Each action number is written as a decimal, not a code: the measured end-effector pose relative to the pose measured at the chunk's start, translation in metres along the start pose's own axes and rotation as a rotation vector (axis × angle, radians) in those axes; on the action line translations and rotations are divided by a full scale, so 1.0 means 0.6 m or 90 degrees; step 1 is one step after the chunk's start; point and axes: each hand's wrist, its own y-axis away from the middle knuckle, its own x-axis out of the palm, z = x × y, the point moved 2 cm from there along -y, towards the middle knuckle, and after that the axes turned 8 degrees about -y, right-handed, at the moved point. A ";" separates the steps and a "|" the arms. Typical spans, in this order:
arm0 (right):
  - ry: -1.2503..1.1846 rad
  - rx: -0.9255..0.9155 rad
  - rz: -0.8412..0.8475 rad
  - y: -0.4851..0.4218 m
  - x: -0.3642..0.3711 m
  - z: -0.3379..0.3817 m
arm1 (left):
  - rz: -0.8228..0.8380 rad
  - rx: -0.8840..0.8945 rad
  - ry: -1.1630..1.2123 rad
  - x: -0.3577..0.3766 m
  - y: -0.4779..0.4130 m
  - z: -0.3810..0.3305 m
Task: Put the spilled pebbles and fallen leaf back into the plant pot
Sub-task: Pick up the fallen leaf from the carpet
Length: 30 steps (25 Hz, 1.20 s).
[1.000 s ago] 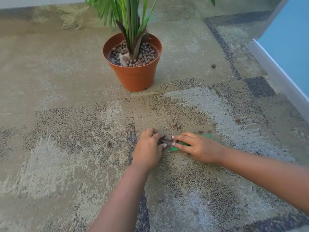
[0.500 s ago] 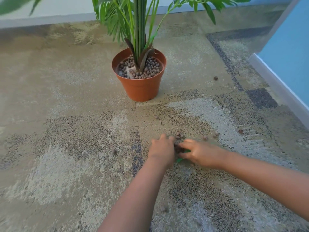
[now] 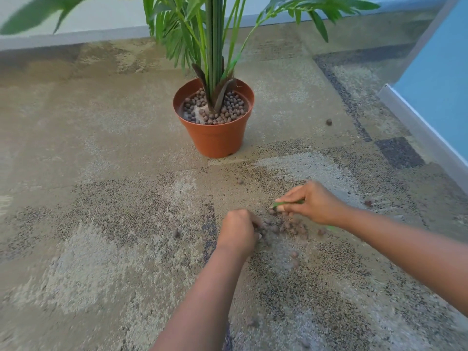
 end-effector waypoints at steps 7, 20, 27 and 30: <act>-0.207 -0.118 -0.207 -0.097 -0.066 0.135 | 0.019 -0.097 0.219 0.006 0.007 0.031; 0.087 -0.226 -0.425 -0.265 -0.040 0.214 | -0.028 -0.310 0.967 -0.141 -0.005 0.041; -0.290 -0.091 -0.498 -0.132 -0.041 0.080 | -0.227 -0.245 0.933 -0.339 -0.194 0.020; -0.339 -0.010 -0.438 -0.078 -0.010 0.031 | -0.218 -0.219 0.516 -0.361 -0.253 0.027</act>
